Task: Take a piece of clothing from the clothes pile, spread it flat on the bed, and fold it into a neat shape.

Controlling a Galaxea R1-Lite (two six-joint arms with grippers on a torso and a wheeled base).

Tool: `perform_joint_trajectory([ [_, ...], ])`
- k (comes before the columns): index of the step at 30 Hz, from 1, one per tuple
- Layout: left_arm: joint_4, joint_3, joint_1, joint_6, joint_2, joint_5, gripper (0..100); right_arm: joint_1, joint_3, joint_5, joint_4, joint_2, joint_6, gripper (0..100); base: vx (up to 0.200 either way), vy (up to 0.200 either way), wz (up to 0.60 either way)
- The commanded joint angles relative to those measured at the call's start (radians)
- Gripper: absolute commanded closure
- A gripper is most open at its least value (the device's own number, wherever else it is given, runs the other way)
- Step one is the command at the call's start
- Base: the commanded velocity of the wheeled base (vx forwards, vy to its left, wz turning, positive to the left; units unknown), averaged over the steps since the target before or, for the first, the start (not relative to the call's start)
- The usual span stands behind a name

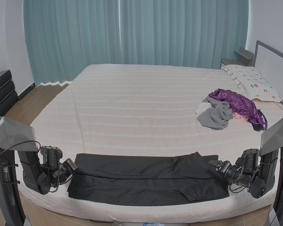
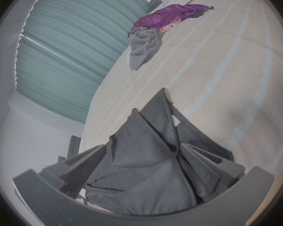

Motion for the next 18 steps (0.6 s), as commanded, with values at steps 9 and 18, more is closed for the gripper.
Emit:
perform_joint_trajectory([
  [9, -0.003, -0.008, -0.003, -0.002, -0.049, 0.014, 100, 0.035, -0.168, -0.042, 0.191, 0.036, -0.006, 0, 0.000, 0.000, 0.00],
  [18, -0.003, -0.012, -0.001, -0.003, -0.043, 0.014, 100, 0.049, -0.221, -0.066, 0.250, 0.037, -0.009, 0, 0.000, 0.000, 0.00],
])
